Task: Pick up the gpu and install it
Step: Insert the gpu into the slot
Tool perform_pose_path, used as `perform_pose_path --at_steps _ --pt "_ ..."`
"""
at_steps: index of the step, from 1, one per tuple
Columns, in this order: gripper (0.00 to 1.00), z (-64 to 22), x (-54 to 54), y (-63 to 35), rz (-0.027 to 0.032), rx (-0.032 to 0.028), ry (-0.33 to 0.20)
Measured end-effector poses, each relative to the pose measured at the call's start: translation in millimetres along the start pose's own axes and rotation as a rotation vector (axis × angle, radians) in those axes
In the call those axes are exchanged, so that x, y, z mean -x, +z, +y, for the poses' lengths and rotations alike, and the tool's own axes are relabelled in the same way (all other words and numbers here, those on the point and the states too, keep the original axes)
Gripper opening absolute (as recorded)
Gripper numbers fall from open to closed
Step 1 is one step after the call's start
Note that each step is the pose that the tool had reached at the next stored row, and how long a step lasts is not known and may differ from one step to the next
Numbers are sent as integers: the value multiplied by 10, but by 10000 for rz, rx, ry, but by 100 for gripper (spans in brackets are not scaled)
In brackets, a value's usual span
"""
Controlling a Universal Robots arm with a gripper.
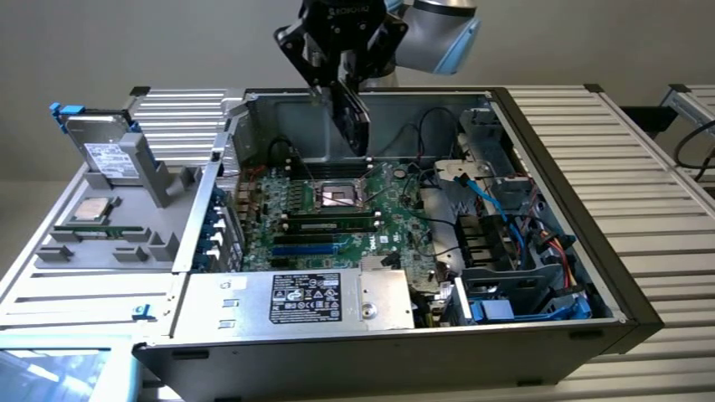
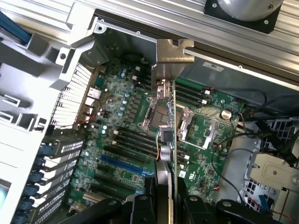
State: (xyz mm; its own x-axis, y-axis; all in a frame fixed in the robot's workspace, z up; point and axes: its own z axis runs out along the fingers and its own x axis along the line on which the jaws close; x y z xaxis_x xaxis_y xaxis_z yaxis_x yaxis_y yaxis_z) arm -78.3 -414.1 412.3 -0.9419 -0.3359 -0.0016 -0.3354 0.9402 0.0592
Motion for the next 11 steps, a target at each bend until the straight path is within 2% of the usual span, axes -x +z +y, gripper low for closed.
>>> perform_pose_path --at_steps 11 --pt "29 -2 5 9 118 3 -1991"
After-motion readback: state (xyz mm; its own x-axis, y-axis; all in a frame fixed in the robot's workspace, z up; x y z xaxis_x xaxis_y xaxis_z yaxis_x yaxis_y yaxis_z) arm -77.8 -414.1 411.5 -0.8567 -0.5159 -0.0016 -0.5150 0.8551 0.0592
